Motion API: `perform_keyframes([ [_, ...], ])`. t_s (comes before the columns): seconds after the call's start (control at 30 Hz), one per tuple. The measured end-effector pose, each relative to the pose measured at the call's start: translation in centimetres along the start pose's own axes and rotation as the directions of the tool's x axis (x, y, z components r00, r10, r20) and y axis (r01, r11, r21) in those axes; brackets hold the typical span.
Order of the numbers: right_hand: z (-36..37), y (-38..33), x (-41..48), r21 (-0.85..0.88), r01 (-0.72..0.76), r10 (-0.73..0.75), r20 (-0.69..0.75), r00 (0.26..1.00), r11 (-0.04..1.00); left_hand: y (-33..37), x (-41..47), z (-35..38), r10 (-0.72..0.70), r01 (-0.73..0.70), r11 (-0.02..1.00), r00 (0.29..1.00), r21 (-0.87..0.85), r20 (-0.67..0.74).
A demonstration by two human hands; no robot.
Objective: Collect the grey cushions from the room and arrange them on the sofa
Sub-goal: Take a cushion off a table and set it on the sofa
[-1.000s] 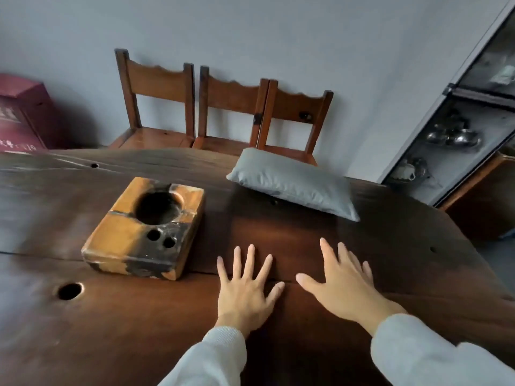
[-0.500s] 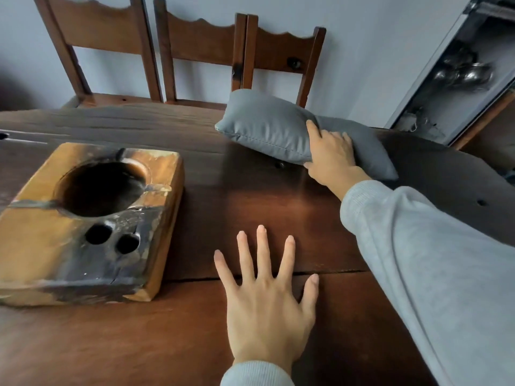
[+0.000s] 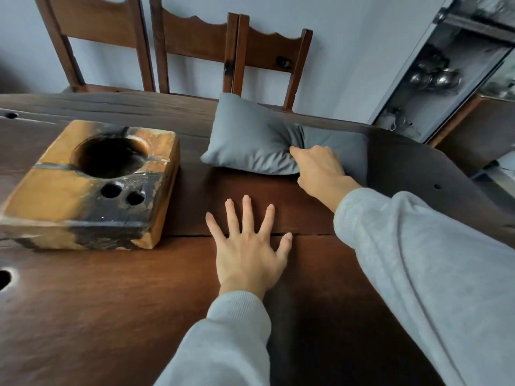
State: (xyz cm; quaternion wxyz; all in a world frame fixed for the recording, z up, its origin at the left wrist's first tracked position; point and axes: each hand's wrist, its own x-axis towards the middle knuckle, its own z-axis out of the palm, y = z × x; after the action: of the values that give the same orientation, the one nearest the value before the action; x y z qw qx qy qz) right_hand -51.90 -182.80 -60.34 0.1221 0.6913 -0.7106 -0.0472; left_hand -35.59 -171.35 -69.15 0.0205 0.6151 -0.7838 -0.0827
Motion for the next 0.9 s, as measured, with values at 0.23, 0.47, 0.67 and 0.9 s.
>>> perform_keyframes([
  [0.23, -3.2, 1.1, -12.3, 0.012, 0.018, -0.019, 0.075, 0.997, 1.0, -0.4, -5.7, 0.0, 0.053, -0.052, 0.996, 0.998, -0.071, 0.015],
  [0.47, -4.6, 1.4, -25.4, 0.016, 0.06, -0.061, 0.085, 0.995, 0.998, -1.9, -14.2, -0.1, 0.077, -0.076, 0.994, 0.997, -0.073, 0.014],
  [0.67, -6.9, 0.5, -38.6, 0.125, 0.134, -0.145, 0.082, 0.986, 0.983, -5.4, -26.0, 0.2, 0.025, -0.016, 0.995, 0.996, -0.095, 0.088],
  [0.9, -9.4, 0.2, -51.8, 0.178, 0.285, -0.275, -0.078, 0.958, 0.942, -7.6, -40.8, -2.2, -0.123, 0.125, 0.992, 0.947, 0.013, 0.297],
])
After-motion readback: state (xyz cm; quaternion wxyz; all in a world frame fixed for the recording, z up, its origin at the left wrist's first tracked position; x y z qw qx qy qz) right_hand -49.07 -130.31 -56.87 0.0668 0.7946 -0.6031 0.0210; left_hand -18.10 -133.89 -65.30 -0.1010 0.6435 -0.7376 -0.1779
